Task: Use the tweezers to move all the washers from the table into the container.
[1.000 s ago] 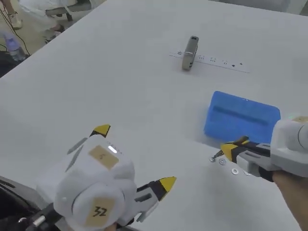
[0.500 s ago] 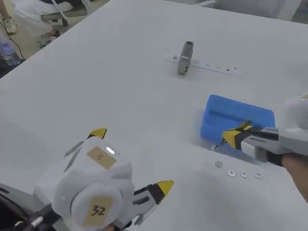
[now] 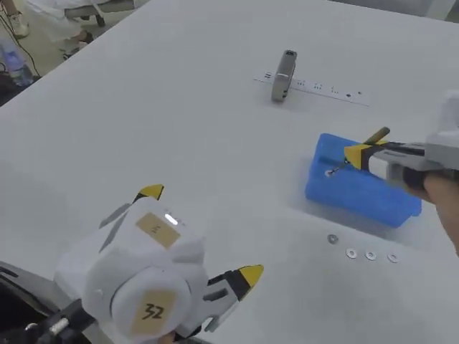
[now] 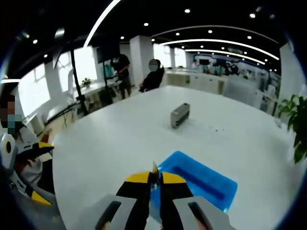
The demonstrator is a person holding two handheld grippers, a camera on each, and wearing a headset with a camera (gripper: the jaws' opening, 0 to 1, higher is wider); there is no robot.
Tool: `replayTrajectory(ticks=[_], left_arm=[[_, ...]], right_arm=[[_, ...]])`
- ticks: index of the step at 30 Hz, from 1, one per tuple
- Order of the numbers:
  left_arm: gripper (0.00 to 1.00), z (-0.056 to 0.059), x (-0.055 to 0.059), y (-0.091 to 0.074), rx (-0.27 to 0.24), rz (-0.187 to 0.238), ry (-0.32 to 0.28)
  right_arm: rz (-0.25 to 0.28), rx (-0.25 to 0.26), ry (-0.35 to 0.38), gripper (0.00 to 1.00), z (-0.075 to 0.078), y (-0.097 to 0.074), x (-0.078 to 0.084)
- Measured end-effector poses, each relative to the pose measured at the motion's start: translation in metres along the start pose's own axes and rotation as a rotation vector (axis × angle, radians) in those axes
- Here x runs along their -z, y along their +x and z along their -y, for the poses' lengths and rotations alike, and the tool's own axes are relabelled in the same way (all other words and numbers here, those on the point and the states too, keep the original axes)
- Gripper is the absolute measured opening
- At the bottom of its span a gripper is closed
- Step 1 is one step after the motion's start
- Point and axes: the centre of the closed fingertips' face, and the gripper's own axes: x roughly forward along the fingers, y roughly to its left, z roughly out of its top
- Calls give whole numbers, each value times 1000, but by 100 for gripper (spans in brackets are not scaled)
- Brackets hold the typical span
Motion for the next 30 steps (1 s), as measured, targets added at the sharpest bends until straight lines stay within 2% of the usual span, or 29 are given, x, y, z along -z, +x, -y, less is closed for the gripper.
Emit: replayTrajectory(ticks=[7,15,16,17,20,24,30], left_arm=[[94,-2,3,1,-11,-14,5],[94,-2,5,2,-13,-29,15],[94,-2,6,2,-13,-31,16],[94,-2,6,2,-15,-35,19],[94,-2,6,2,-17,-36,20],[94,-3,7,2,-25,-40,24],[94,-3,6,2,-22,-36,25]], right_arm=[[-113,-1,-18,3,12,34,21],[-150,-13,-53,3,6,44,29],[-121,-15,-61,3,6,43,24],[-136,-11,-57,3,4,41,26],[-131,-12,-57,3,6,46,23],[-105,1,-22,3,10,45,25],[-87,6,-24,4,11,45,24]])
